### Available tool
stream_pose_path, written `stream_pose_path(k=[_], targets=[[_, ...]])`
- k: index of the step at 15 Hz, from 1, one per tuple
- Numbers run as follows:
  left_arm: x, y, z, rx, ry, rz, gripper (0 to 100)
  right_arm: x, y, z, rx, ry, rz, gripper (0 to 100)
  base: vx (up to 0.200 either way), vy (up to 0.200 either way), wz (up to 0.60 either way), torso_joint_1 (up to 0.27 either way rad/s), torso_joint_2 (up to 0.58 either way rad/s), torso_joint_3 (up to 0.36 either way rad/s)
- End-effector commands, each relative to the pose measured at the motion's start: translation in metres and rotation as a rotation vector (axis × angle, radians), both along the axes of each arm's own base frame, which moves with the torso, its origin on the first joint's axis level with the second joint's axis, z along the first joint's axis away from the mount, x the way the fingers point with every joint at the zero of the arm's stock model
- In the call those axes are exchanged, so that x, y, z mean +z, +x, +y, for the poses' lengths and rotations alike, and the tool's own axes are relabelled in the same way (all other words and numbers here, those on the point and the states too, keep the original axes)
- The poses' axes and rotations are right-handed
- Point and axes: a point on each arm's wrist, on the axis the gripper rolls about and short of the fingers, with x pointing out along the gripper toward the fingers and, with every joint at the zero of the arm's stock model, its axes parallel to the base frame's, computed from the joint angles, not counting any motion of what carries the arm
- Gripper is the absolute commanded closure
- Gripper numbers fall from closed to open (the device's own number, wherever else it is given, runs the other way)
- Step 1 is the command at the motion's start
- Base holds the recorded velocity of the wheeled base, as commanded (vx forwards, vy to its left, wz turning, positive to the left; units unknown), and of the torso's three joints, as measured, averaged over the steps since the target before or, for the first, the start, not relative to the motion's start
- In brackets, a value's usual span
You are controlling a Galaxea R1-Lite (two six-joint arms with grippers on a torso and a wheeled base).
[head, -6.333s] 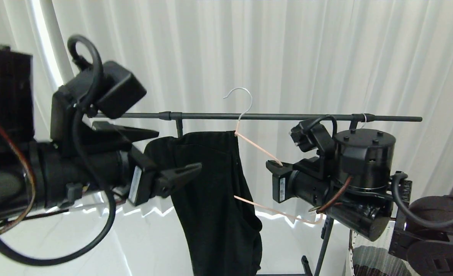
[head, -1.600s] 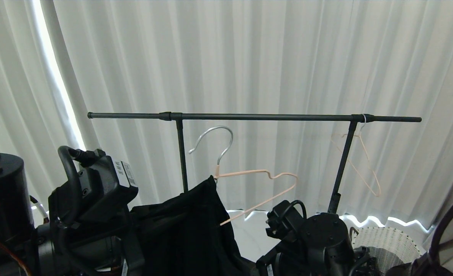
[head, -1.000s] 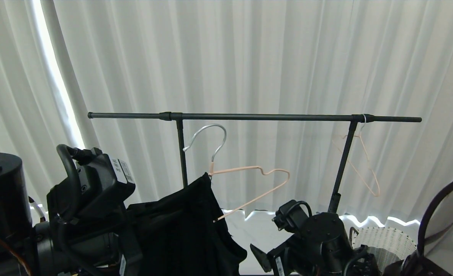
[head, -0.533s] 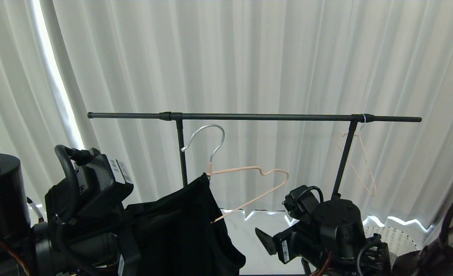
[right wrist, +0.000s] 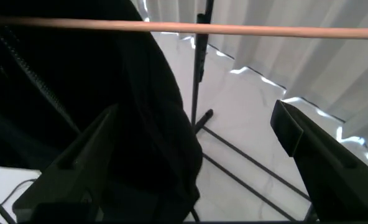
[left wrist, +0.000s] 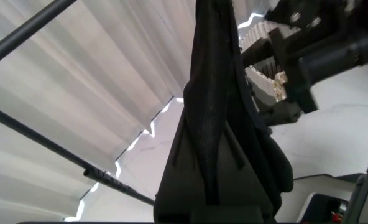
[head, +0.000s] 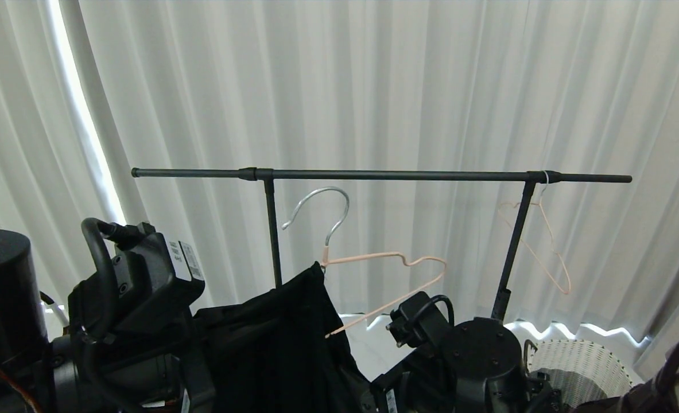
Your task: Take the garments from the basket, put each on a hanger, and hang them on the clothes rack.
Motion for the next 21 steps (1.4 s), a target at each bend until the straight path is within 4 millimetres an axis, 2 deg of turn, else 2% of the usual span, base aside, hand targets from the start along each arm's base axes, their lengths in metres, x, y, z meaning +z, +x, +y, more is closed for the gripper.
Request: stream_pose_path(k=[1,4,9,11,14,17,21], targets=[[0.002,0.0,-0.001,-0.002,-0.004,-0.004,100,-0.017,0.003,0.005,-0.002,-0.046,0.02,0,0.0,0.0,0.0,0.0,0.0,0.0],[0.002,0.002,0.001,0.013,-0.006,-0.002,100,-0.026,0.002,0.001,-0.01,-0.085,0.033,0,0.0,0.0,0.0,0.0,0.0,0.0],[0.002,0.008,0.019,0.121,-0.015,-0.005,100,-0.017,0.052,-0.04,-0.271,-0.123,-0.033,0,0.0,0.0,0.0,0.0,0.0,0.0],[-0.002,0.0,0.024,0.116,-0.015,-0.005,100,-0.015,0.079,-0.063,-0.358,-0.166,-0.068,0,0.0,0.0,0.0,0.0,0.0,0.0],[-0.013,-0.017,0.031,0.097,-0.006,0.0,100,-0.002,0.107,-0.076,-0.425,-0.153,-0.12,0,0.0,0.0,0.0,0.0,0.0,0.0],[-0.028,-0.023,0.033,0.091,0.025,0.044,100,0.007,0.115,-0.077,-0.411,-0.14,-0.154,0,0.0,0.0,0.0,0.0,0.0,0.0],[-0.044,-0.012,0.026,0.09,0.081,0.13,100,0.027,0.112,-0.079,-0.378,-0.088,-0.192,0,0.0,0.0,0.0,0.0,0.0,0.0]])
